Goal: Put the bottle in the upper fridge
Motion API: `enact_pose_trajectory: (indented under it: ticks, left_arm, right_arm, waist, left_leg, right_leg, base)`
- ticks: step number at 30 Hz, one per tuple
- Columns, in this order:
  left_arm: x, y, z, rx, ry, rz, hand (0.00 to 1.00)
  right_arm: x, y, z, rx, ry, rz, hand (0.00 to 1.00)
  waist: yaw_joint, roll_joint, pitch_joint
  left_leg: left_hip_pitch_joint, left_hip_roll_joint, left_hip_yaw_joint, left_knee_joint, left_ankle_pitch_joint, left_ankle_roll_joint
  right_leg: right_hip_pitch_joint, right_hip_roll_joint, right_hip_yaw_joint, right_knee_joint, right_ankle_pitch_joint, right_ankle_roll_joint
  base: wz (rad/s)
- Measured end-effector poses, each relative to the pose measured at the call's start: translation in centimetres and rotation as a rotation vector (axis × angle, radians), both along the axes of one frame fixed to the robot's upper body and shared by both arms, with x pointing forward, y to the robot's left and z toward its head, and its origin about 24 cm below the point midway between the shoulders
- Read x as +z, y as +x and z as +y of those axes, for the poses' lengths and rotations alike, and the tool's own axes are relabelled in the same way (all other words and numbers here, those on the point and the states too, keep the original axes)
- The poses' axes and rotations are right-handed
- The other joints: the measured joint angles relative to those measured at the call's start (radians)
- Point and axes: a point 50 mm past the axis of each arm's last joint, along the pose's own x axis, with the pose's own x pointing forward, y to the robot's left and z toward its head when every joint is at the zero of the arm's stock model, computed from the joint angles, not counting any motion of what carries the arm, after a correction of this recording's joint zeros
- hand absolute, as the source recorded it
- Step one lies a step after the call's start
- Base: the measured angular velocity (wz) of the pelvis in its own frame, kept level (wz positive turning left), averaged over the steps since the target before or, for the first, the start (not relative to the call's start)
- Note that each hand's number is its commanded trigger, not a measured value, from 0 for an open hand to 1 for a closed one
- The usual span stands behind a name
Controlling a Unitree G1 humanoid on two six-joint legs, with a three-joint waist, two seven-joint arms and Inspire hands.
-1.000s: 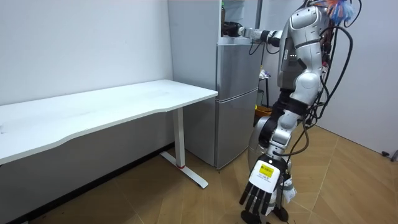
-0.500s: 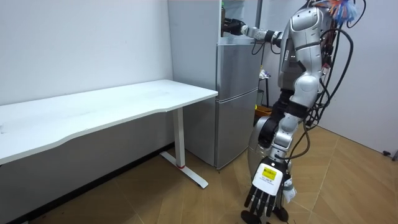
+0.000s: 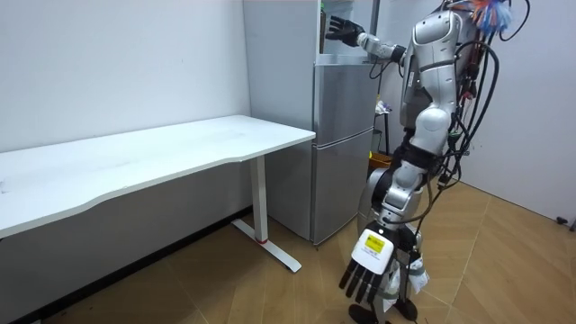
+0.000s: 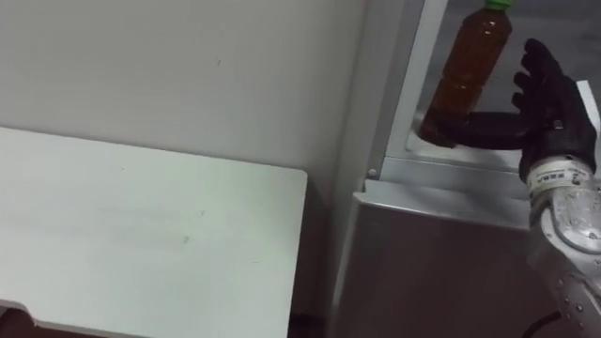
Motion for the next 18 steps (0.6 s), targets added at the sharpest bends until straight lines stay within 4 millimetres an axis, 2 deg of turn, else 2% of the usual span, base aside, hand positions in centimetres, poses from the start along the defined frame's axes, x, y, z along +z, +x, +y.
enact_pose_trajectory:
  ticks: [2, 5, 12, 15, 18]
  left_arm:
    - [-0.1, 0.0, -0.1, -0.01, -0.005, 0.004, 0.0]
    - [-0.1, 0.1, -0.3, -0.016, -0.009, 0.004, 0.0]
    - [-0.6, 0.7, -1.3, -0.008, -0.042, -0.007, 0.0]
    - [-0.8, 0.7, -1.7, -0.003, -0.053, -0.005, 0.0]
    - [-0.9, 0.4, -1.9, 0.013, -0.062, -0.004, 0.0]
  right_arm:
    - [0.0, -0.2, 0.1, -0.004, 0.016, -0.013, 0.0]
    - [-0.3, -0.8, 0.3, -0.016, 0.038, -0.042, 0.0]
    - [-2.0, -2.8, 2.5, 0.008, 0.077, -0.089, 0.0]
    - [-2.5, -2.9, 2.8, 0.003, 0.079, -0.089, 0.0]
    - [-3.2, -3.2, 2.8, -0.004, 0.069, -0.081, 0.0]
  waist:
    - [-0.003, 0.006, 0.0049]
    - [-0.01, 0.012, 0.0066]
    - [-0.02, 0.034, 0.003]
    - [-0.021, 0.042, -0.0001]
    - [-0.022, 0.046, 0.0009]
  left_leg:
    - [0.011, 0.001, 0.008, -0.003, -0.001, 0.001]
    - [0.01, 0.003, 0.019, -0.005, -0.003, 0.002]
    - [0.014, 0.004, 0.025, -0.002, -0.003, 0.003]
    - [0.018, 0.003, 0.027, -0.005, -0.004, 0.003]
    - [0.022, 0.004, 0.028, -0.007, -0.004, 0.003]
  right_leg:
    - [0.01, 0.0, 0.003, 0.0, 0.0, 0.0]
    - [0.008, 0.0, 0.007, 0.0, -0.001, 0.002]
    - [-0.007, 0.0, 0.02, 0.0, -0.001, 0.003]
    - [-0.005, 0.0, 0.024, 0.001, -0.001, 0.003]
    - [-0.002, 0.0, 0.025, 0.006, -0.001, 0.004]
  base:
    - [-0.05]
    - [-0.05]
    - [-0.06]
    - [-0.03]
    - [0.0]
